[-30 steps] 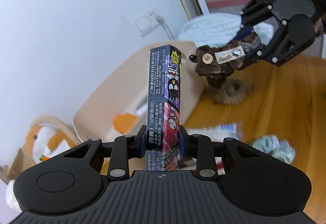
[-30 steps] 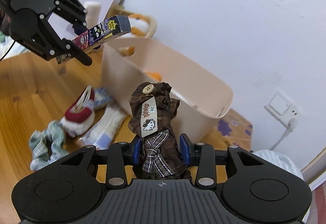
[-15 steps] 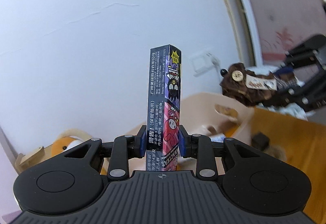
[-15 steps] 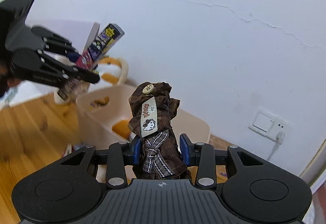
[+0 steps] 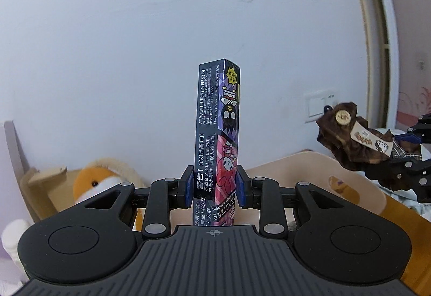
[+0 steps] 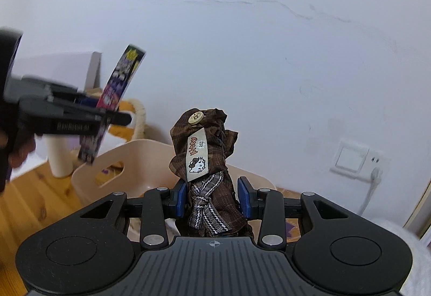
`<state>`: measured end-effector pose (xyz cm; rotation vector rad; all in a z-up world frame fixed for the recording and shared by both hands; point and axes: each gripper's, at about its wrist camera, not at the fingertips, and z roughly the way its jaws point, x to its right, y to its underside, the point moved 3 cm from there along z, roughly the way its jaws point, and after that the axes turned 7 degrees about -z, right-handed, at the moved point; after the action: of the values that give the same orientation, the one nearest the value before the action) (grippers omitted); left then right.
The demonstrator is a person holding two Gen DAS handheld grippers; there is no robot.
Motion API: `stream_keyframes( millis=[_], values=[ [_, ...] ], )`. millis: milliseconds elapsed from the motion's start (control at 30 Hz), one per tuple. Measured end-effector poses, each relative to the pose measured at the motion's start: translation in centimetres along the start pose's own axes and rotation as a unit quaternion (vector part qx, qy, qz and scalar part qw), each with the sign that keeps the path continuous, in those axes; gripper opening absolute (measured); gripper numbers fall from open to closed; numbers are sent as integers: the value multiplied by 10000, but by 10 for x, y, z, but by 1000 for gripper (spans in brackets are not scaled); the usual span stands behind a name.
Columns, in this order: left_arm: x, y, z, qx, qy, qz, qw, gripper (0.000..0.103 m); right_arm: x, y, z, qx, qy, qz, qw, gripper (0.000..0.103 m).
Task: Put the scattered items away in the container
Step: 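Carry the candy box and plaid bag with both grippers over the bin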
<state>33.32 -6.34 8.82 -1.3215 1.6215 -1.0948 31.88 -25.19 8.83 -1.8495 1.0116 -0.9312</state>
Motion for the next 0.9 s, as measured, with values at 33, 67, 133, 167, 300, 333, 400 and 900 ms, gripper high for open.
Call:
stream_keyframes(
  millis=[33,67,133,167,300,333,400,900],
  values=[
    [1,2,5,-68,-32,-27,10000,31,2,0,5,-35,-19,85,10000,36],
    [3,3,11,-156,-80,-70,9998,31,3,0,11,-83,-6,166,9998,36],
    [3,8,24,-395,-93,-223,9989,31,6,1,23,-228,24,330,9992,36],
    [4,10,32,-539,-53,-295,9981,31,8,3,31,-341,22,456,9984,36],
    [6,22,55,-846,-96,-370,9957,31,19,13,58,-789,189,912,9925,36],
    [0,24,54,-905,-107,-414,9950,31,22,16,63,-906,265,1025,9902,36],
    [0,29,61,-1035,-120,-477,9934,31,28,24,72,-1063,298,1232,9862,36],
    [-1,62,102,-1948,-254,-246,9802,31,25,39,100,-1466,274,1154,9821,36]
  ],
)
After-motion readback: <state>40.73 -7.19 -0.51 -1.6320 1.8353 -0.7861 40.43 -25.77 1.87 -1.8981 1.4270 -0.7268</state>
